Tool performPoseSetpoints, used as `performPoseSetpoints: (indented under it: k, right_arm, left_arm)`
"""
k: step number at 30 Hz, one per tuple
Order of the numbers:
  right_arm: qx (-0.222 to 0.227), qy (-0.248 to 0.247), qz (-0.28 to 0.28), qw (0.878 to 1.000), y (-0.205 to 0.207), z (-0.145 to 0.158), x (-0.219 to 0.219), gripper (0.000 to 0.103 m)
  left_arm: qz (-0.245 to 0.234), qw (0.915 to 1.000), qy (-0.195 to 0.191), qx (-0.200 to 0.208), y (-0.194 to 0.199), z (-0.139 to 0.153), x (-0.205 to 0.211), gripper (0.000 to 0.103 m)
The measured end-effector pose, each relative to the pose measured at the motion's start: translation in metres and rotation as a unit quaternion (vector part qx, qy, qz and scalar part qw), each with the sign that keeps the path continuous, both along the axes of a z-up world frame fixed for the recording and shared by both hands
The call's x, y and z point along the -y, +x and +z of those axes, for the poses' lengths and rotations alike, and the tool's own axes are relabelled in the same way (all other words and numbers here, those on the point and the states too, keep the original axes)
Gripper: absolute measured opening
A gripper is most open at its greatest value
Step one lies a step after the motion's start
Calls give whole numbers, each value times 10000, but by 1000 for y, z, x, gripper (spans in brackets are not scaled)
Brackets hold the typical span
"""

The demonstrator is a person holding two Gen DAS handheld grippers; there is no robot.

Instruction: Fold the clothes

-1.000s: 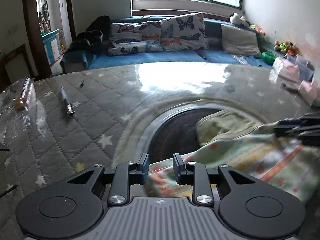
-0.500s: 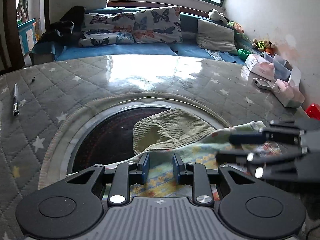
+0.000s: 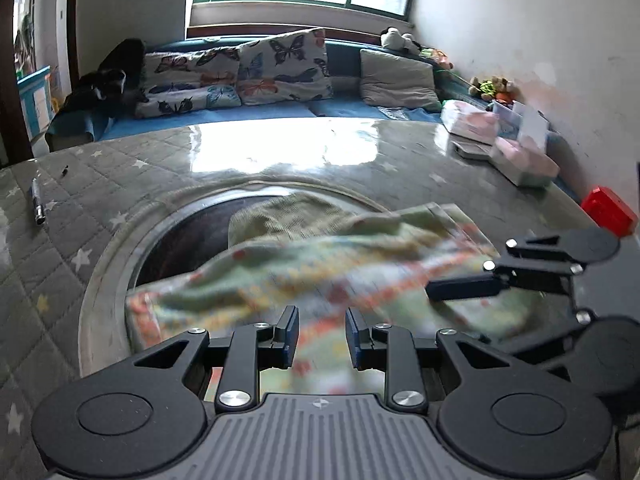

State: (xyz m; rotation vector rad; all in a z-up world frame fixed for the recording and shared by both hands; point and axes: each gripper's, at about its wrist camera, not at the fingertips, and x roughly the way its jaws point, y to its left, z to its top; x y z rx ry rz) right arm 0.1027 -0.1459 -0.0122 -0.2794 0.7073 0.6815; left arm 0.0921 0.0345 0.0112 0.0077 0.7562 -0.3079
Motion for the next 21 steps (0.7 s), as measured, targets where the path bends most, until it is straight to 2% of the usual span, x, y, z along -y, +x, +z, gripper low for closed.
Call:
performPoseSetpoints:
  k: [5,9,21]
  right_arm:
    - [128,-36,14,9999,-17,-2,5,46]
    - [-45,54,-123,9999,-18,-1,19,48]
    - [-235,396,-1009,9938,-12,-6,75,50]
  left_arm:
    - [74,9998,44,172,-30,-5,-1,28]
    - [245,9997,-9,96,-37,-12,-9,29]
    - [782,9964,-324,-25,-43,-19,-41,31]
